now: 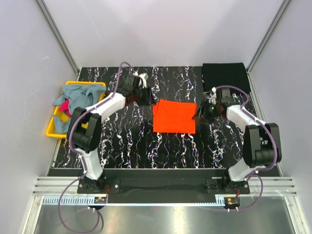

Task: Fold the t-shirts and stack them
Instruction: Fold the tshirt

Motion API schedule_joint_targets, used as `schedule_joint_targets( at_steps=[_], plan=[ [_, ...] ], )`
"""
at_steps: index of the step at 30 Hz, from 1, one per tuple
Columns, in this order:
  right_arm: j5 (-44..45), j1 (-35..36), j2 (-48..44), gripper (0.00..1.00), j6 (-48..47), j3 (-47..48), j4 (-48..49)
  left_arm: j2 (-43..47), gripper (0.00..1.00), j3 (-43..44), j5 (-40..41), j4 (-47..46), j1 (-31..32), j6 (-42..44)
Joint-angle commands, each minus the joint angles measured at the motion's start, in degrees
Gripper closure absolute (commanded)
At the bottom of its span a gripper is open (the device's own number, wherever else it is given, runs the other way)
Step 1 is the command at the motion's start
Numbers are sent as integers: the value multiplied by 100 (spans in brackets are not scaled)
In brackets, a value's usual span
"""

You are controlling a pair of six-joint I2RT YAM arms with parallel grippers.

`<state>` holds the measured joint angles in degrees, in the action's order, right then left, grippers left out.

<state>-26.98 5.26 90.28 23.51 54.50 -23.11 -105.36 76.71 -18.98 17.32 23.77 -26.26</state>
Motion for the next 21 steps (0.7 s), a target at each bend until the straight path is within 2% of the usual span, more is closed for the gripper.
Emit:
schedule_joint_targets(
  at_steps=[1, 7, 11, 16, 21],
  plan=[
    [18, -86, 560, 48, -671, 884, 114, -633, 57, 904, -509, -229, -214, 673],
    [-61, -341, 1509, 41, -962, 1747, 237, -1723, 54, 1890, -1186, -159, -355, 886],
    [-535, -490, 2001, 38, -1172, 2143, 281, -2233, 53, 2269, -1555, -133, -364, 895],
    [-1291, -491, 2678, 38, -1384, 2574, 307, -2735, 53, 2700, -2030, -132, -364, 868],
    [-1274, -491, 3021, 41, -1489, 2907, 351, -2928, 53, 2911, -2048, -115, -364, 921]
  ],
)
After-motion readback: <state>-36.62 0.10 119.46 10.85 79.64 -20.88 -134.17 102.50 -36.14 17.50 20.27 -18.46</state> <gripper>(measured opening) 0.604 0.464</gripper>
